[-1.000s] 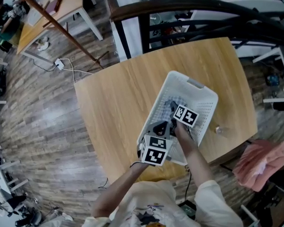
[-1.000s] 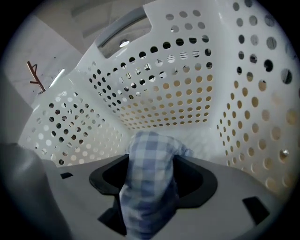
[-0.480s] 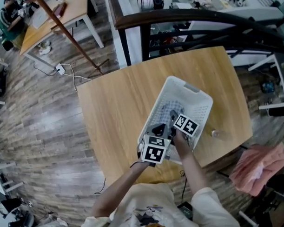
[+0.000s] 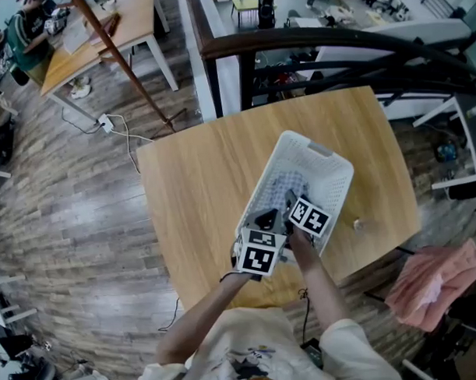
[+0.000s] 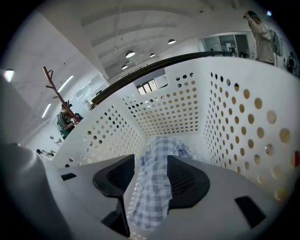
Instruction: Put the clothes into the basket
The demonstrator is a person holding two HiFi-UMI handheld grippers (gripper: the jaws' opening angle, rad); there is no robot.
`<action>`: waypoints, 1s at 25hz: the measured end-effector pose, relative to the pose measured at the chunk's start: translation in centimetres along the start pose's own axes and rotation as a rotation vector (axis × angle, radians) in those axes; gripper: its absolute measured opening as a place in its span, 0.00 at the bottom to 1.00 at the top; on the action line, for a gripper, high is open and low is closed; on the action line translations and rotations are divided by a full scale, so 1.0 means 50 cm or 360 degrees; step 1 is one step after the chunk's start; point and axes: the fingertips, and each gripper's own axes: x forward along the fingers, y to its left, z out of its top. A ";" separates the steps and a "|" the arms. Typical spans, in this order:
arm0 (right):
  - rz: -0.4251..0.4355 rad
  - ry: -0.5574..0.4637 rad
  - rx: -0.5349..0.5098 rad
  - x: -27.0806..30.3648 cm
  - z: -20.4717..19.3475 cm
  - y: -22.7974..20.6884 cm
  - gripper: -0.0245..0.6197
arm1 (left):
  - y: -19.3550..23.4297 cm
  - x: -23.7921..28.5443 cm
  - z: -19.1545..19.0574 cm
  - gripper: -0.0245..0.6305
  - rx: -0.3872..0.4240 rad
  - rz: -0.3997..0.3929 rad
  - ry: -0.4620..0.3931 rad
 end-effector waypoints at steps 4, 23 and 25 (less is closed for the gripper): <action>0.0046 -0.0072 -0.0066 -0.036 0.012 0.033 0.28 | -0.001 -0.029 0.003 0.04 -0.0014 0.0002 -0.0041; 0.0185 -0.0341 -0.0390 -0.233 0.031 0.156 0.12 | -0.015 -0.167 -0.012 0.04 0.0018 -0.0010 -0.0194; 0.0200 -0.0366 -0.0407 -0.257 0.023 0.168 0.12 | -0.015 -0.188 -0.019 0.04 0.0022 -0.0015 -0.0210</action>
